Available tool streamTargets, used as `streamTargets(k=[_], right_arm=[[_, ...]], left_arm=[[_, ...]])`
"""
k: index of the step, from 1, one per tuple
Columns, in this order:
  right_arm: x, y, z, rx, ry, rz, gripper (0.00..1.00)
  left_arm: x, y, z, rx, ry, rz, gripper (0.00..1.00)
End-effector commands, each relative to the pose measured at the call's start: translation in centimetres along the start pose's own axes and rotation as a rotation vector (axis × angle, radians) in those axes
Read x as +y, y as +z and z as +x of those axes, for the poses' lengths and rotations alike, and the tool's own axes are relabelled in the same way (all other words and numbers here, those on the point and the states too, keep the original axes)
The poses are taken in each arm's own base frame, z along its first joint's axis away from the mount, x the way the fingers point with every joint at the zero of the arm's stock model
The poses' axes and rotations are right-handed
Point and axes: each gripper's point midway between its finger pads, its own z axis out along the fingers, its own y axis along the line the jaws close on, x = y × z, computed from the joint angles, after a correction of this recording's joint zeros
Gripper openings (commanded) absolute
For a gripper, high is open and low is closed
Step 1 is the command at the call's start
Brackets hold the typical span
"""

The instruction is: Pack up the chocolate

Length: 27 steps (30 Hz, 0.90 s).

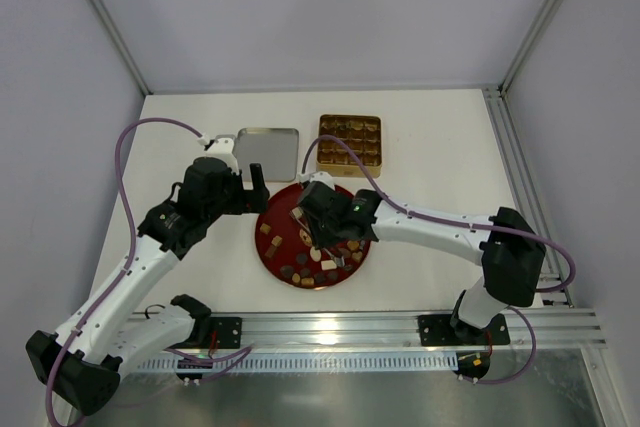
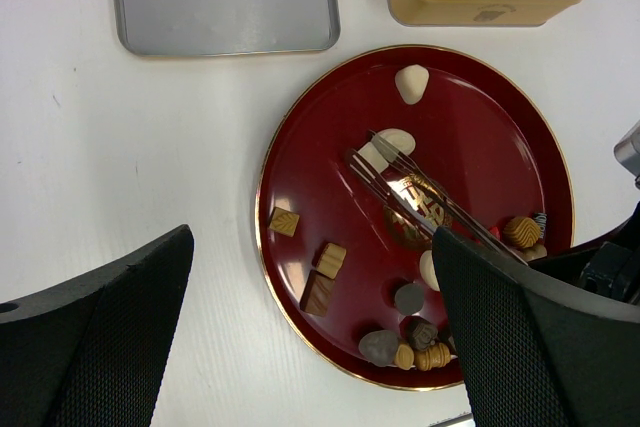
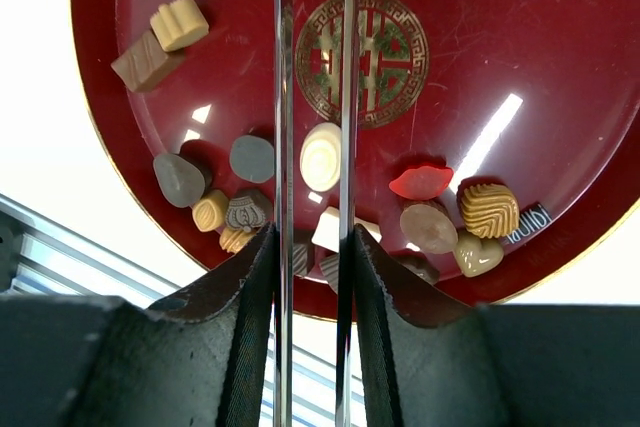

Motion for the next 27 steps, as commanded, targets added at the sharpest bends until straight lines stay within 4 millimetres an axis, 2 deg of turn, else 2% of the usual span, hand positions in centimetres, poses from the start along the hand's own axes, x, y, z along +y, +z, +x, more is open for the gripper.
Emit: streamTargets(k=[1,10,17,18,20,24,27], right_arm=[[0.8,-2.1,-2.9,-0.090,0.004,-0.012,0.32],[-0.6,-4.7,-5.3,-0.157,0.012,-0.009,0.32],[-3.1,-6.6,-8.2,-0.220,0.055,-0.012,0.32],[-4.5,-6.8,-9.1,-0.237,0.073,0.007,0.32],[-5.7,-7.4,-10.4,-0.260,0.101,-0.003,0.32],[-10.5,-8.0,-14.4,-0.339,0.174,0.053,0.32],[-12.3,-7.4,-16.3,-0.360,0.201,0.072,0.32]], left_arm=[[-0.5,-0.2,-1.0,-0.035,-0.002,0.023,1.00],[-0.6,-0.3,-1.1,-0.040,-0.001,0.026,1.00],[-0.4,-0.5,-1.2,-0.047,-0.002,0.020,1.00],[-0.4,-0.4,-1.2,-0.046,-0.001,0.020,1.00],[-0.5,-0.4,-1.1,-0.044,-0.003,0.021,1.00],[-0.5,-0.3,-1.0,-0.039,-0.002,0.024,1.00],[-0.6,-0.3,-1.0,-0.039,-0.002,0.025,1.00]])
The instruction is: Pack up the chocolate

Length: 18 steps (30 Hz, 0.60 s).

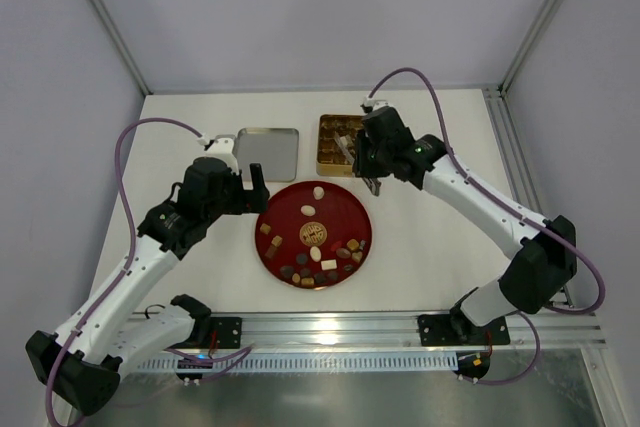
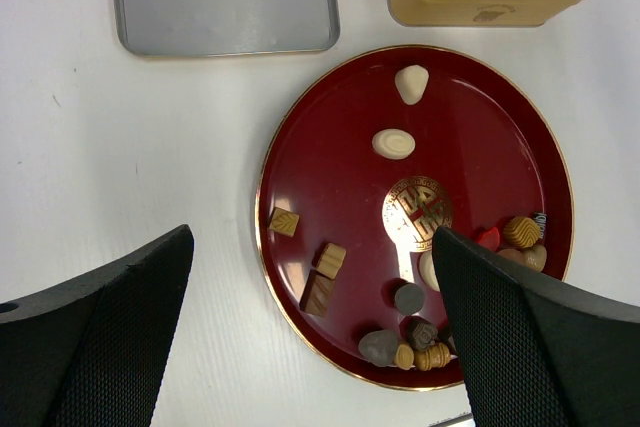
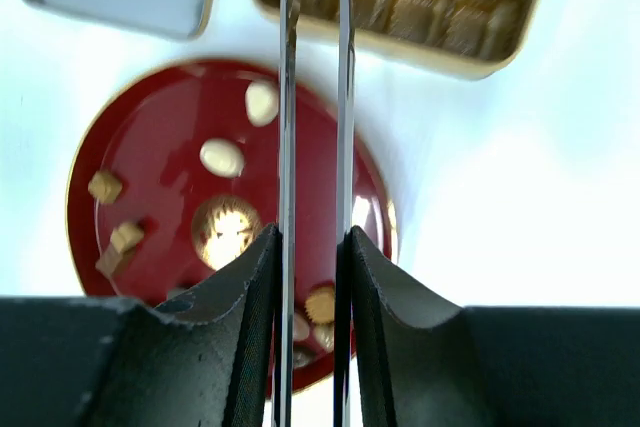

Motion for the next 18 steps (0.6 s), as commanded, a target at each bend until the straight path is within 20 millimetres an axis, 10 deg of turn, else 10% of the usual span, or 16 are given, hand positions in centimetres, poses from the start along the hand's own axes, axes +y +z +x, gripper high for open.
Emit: streamTargets(k=[1,18], right_arm=[[0.2,-0.3,-5.0,-0.116,0.001,-0.044,0.32],[0.4,7.1,-8.2,-0.075,0.011,-0.026,0.31]], left_arm=[[-0.5,-0.3,-1.0,-0.037,0.000,0.025,1.00],[-0.6,-0.1,-0.9,-0.032,0.001,0.024,1.00]])
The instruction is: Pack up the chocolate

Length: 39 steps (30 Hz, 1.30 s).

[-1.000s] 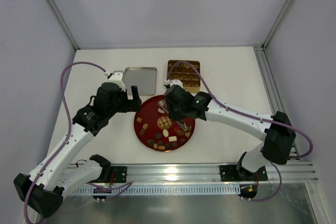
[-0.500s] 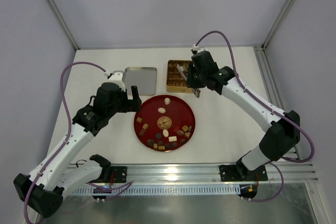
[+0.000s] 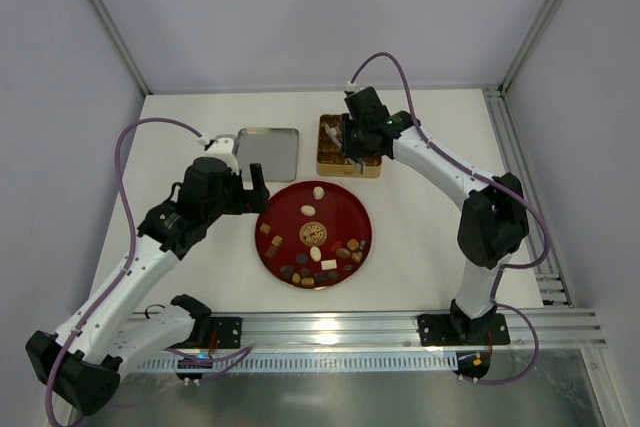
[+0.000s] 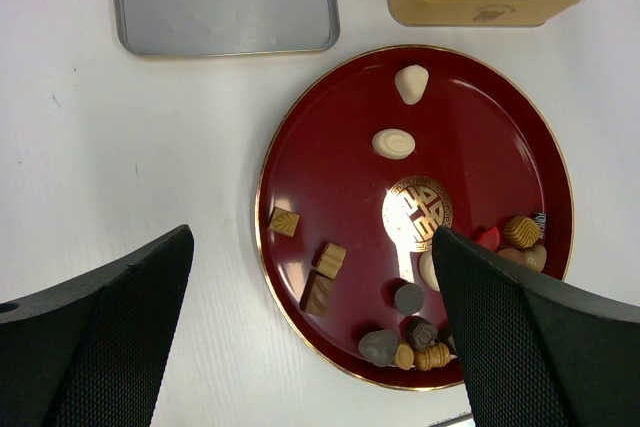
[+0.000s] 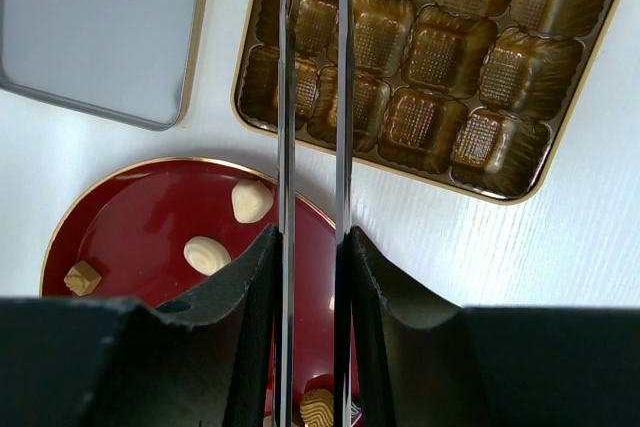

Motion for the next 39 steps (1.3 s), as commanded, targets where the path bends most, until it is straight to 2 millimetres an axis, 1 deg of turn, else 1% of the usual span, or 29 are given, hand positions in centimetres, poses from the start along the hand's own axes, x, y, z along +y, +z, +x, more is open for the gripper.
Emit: streamTargets(k=[1,12,13,14,17,18,20,21,24,28,29,31,32,34,35,37,38,39], right_arm=[[1.4,-1.0,-3.7,-0.099,0.006,-0.050,0.31],[1.3,0.9,-3.5,-0.080,-0.001,-0.029,0.33],[1.2,1.0,-3.5,-0.080,-0.004,-0.025,0.33],[1.3,1.1,-3.6,-0.081,-0.002,-0.026,0.36],[1.4,1.2,-3.7,-0.079,-0.006,-0.027,0.38],[1.4,1.2,-3.7,-0.079,-0.006,-0.027,0.42],[1.4,1.1,-3.9,-0.085,-0.005,-0.029,0.42],[1.5,1.0,-4.0,-0.085,-0.006,-0.029,0.45],[1.4,0.8,-4.3,-0.090,-0.009,-0.028,0.46],[1.5,-0.3,-4.9,-0.106,-0.012,-0.027,0.46],[1.4,-1.0,-5.2,-0.117,-0.009,-0.030,0.46],[1.4,-1.9,-5.3,-0.126,-0.008,-0.034,0.46],[1.4,-3.0,-5.5,-0.139,-0.007,-0.042,0.46],[1.5,-4.1,-5.1,-0.140,-0.002,-0.052,0.46],[1.4,-5.2,-4.6,-0.146,-0.001,-0.062,0.46],[1.5,-6.2,-3.7,-0.149,0.000,-0.076,0.45],[1.3,-7.1,-2.6,-0.147,0.002,-0.080,0.46],[1.3,-7.5,-2.1,-0.151,0.003,-0.086,0.45]], left_arm=[[-0.6,-0.2,-0.9,-0.033,-0.001,0.026,1.00],[-0.5,-0.1,-0.9,-0.032,0.001,0.024,1.00],[-0.6,-0.2,-1.0,-0.036,0.000,0.026,1.00],[-0.5,-0.1,-0.8,-0.031,0.001,0.024,1.00],[-0.5,-0.1,-0.8,-0.032,0.002,0.021,1.00],[-0.5,-0.1,-0.9,-0.032,0.001,0.020,1.00],[-0.5,-0.2,-0.9,-0.035,0.000,0.021,1.00],[-0.5,-0.1,-0.9,-0.034,0.001,0.020,1.00],[-0.4,-0.2,-1.0,-0.034,0.002,0.019,1.00],[-0.4,-0.1,-0.8,-0.031,0.001,0.018,1.00],[-0.4,-0.1,-0.9,-0.033,0.000,0.017,1.00],[-0.4,-0.1,-0.9,-0.033,0.001,0.018,1.00],[-0.5,-0.1,-0.9,-0.032,0.001,0.020,1.00],[-0.5,-0.1,-1.0,-0.034,0.000,0.019,1.00],[-0.4,-0.1,-0.9,-0.035,0.000,0.016,1.00],[-0.4,-0.2,-1.0,-0.036,0.000,0.018,1.00],[-0.4,-0.2,-1.0,-0.038,0.000,0.017,1.00],[-0.4,-0.2,-1.1,-0.039,-0.001,0.018,1.00]])
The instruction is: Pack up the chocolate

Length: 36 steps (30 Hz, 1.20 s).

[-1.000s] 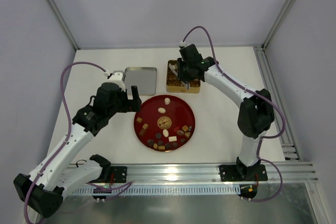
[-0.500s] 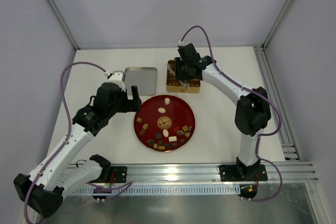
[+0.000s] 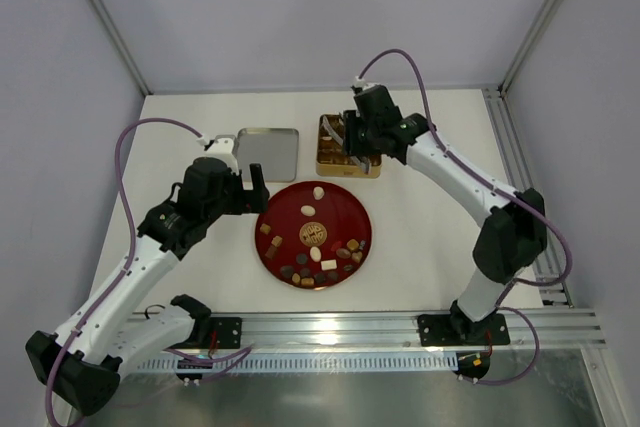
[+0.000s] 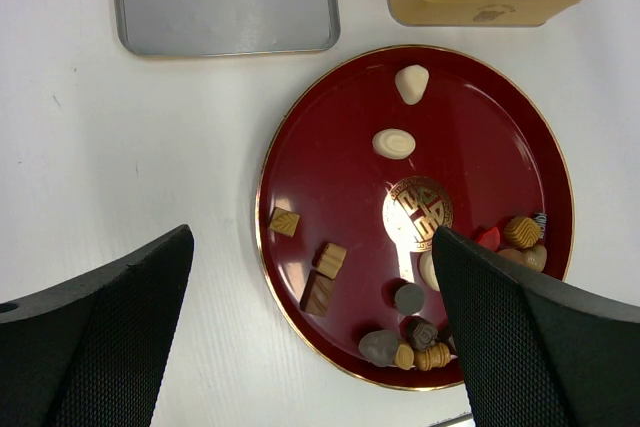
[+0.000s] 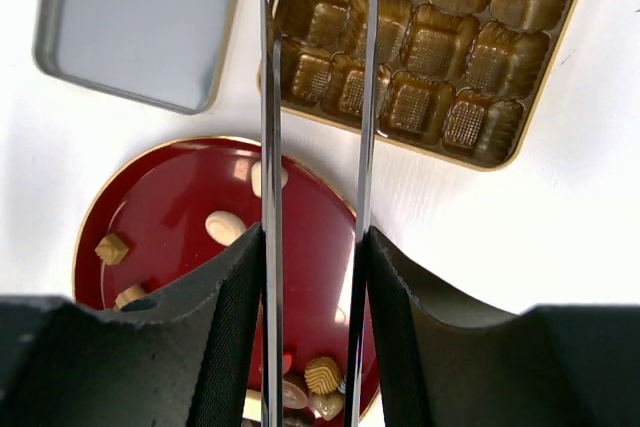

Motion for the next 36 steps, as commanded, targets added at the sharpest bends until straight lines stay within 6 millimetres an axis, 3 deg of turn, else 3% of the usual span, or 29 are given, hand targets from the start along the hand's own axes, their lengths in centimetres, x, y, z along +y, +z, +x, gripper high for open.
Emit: streamTargets(k=[1,3,4,5,10,12,17,36], right_arm=[[1.1,-4.4,1.0,-0.057,-0.001,-0.053,0.46],[1.5,-5.9,2.1,-0.066,-0.004,-0.070,0.45],[1.7,-6.1,2.9,-0.061,-0.004,-0.076,0.45],[2.2,-6.1,5.0,-0.028,-0.011,-0.085,0.45],[4.0,-7.4,9.3,0.010,-0.024,-0.124,0.45],[4.9,-7.2,11.4,0.047,-0.037,-0.143,0.45],[6.3,-6.2,14.3,0.115,-0.097,-0.149,0.46],[7.5,-5.0,17.1,0.192,-0.159,-0.158,0.45]], left_arm=[[-0.5,-0.2,-1.0,-0.037,0.000,0.020,1.00],[-0.5,-0.2,-1.0,-0.036,0.000,0.021,1.00],[-0.5,-0.2,-1.1,-0.037,-0.001,0.020,1.00],[-0.5,-0.2,-1.0,-0.036,-0.001,0.023,1.00],[-0.4,-0.2,-1.0,-0.039,-0.003,0.019,1.00],[-0.5,-0.2,-1.0,-0.040,-0.002,0.021,1.00],[-0.5,-0.2,-1.0,-0.038,-0.002,0.022,1.00],[-0.4,-0.1,-0.9,-0.031,0.001,0.018,1.00]])
